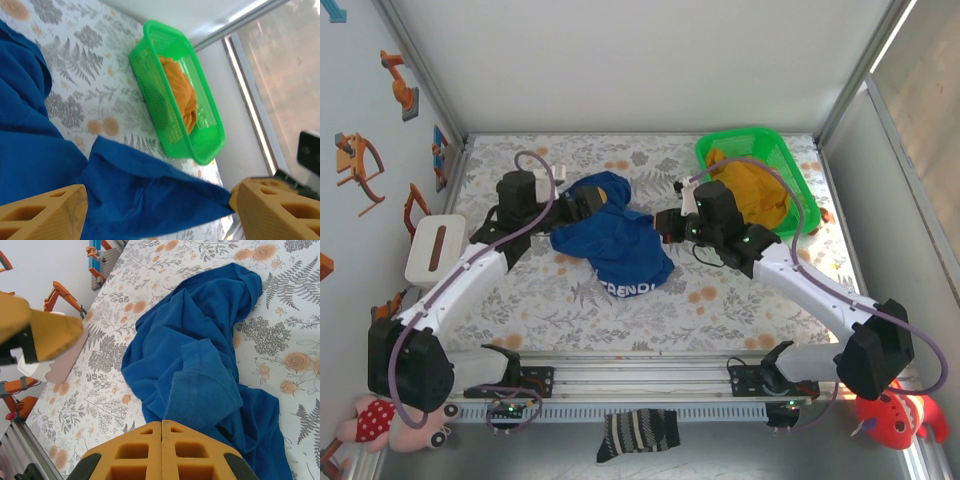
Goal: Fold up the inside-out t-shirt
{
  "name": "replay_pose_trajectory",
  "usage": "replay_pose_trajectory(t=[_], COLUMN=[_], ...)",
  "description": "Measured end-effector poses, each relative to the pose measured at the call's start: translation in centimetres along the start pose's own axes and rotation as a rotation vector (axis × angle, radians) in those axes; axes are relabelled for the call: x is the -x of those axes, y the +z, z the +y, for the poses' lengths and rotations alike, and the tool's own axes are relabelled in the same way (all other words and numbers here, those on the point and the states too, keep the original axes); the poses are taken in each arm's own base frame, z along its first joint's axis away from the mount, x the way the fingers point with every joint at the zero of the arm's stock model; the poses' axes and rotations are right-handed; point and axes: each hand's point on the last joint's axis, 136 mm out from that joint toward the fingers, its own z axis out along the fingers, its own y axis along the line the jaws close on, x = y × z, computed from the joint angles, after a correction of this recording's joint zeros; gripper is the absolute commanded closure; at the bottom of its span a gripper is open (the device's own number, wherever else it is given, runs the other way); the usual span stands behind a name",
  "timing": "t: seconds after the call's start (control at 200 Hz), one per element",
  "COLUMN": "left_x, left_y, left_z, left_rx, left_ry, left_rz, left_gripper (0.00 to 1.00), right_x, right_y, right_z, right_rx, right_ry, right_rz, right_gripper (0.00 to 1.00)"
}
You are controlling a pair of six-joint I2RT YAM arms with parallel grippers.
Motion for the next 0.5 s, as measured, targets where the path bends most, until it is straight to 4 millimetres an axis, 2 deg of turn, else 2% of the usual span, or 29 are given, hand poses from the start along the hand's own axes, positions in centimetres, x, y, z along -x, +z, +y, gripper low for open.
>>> replay_pose_trajectory(t=[0.22, 0.396, 0.496], left_x=[-3.9, -4.0, -3.6], left_y=[2.6, 4.8, 4.7], left_z=[0.3, 3.5, 5.4], left_rx=[0.080, 0.212, 0.293], left_ry=[0.110, 0.133, 0.118], left_rz=[0.128, 0.144, 0.127], left_gripper=[0.23, 0.22, 0.22], right_x=[-0.8, -0.8, -0.8], right_y=[-0.1, -0.2, -0.3], right_z=[-0.1, -0.1, 0.0], right_rx=[0.011, 0.015, 0.017], right_ry=[0.018, 0.030, 0.030], right_rz=[0.007, 0.007, 0.009], right_gripper=[1.00, 1.00, 1.00])
